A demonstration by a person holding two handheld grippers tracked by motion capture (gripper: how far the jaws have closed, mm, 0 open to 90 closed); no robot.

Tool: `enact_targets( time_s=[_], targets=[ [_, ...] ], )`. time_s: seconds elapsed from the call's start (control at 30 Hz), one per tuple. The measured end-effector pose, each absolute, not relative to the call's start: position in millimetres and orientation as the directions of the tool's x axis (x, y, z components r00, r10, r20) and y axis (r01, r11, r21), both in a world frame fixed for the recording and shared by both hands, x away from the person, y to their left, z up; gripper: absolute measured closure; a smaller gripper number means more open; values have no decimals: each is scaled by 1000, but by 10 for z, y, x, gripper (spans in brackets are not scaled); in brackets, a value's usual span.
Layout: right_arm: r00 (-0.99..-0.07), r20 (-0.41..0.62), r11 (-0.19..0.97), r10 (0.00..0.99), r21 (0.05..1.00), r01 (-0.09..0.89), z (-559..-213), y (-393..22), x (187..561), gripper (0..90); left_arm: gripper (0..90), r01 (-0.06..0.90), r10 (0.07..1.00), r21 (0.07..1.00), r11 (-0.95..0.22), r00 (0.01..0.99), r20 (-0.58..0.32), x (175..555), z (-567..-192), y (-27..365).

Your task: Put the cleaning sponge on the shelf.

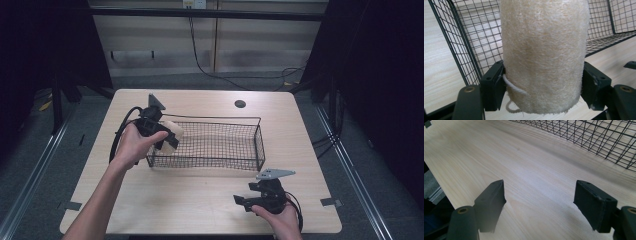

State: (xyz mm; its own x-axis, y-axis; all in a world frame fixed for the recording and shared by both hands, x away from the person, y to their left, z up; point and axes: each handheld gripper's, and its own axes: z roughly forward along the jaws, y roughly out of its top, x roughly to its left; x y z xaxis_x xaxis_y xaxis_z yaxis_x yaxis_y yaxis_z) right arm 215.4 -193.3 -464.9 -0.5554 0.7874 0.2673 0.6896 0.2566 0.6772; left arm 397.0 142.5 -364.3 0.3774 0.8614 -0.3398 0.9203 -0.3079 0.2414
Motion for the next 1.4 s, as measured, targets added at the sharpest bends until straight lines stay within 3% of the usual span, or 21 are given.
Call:
enact_targets(
  time_s=[1.4],
  targets=[
    [-553, 274, 253, 787, 674, 694, -4652, -1935, 2156, 243, 304, 954, 915, 169, -249, 289, -283, 4093, -3963, 1392]
  ],
)
